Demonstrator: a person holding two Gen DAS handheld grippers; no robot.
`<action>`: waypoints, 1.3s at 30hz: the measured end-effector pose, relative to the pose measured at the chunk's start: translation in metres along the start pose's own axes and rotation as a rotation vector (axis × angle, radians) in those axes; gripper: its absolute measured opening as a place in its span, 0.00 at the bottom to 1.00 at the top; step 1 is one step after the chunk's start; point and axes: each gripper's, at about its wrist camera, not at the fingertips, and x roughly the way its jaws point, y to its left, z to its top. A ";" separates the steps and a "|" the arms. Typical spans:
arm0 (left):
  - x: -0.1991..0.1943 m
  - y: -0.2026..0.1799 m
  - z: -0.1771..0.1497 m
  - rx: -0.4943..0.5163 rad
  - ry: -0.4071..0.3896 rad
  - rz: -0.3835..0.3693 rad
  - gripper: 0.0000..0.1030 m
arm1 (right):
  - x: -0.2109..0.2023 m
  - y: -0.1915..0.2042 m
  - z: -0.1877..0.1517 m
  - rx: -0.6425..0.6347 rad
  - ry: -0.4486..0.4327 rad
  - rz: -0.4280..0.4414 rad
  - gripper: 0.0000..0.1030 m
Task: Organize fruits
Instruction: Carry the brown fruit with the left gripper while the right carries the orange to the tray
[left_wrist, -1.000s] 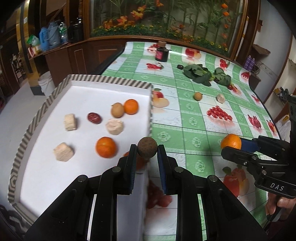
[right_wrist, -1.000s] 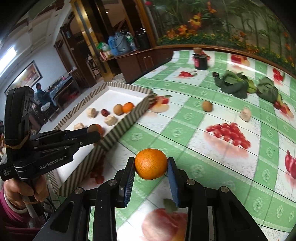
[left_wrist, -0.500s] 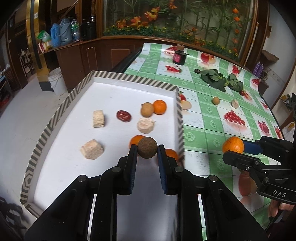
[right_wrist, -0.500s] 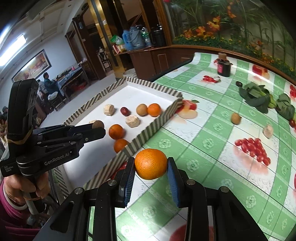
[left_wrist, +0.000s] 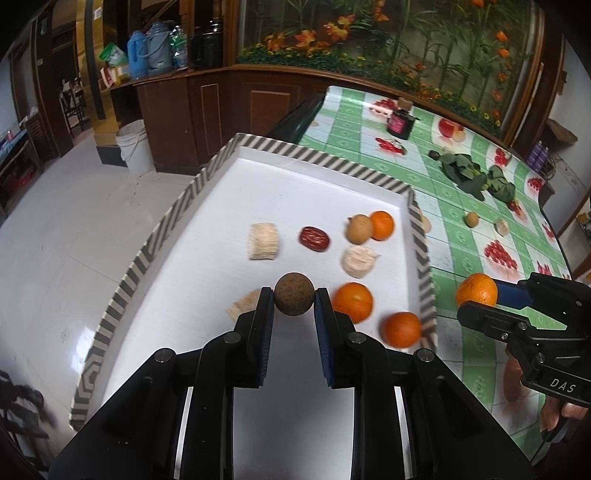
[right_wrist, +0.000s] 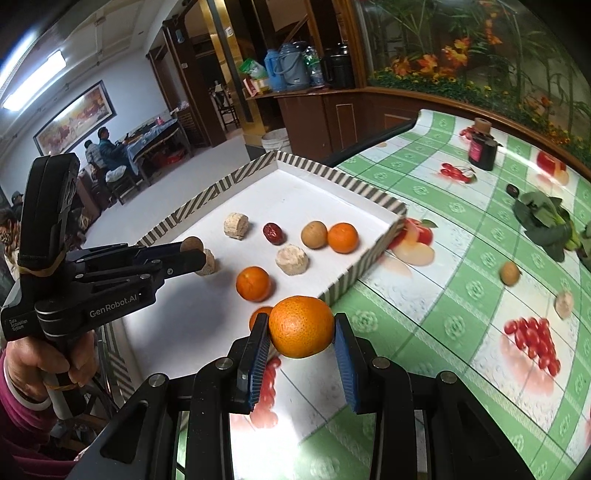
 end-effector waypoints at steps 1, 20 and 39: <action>0.001 0.002 0.000 -0.004 0.002 0.002 0.21 | 0.003 0.001 0.002 -0.003 0.004 0.001 0.32; 0.026 0.030 0.019 -0.047 0.026 0.047 0.21 | 0.055 0.010 0.035 -0.086 0.076 -0.026 0.32; 0.044 0.031 0.024 -0.052 0.085 0.058 0.21 | 0.074 0.014 0.038 -0.145 0.116 -0.094 0.33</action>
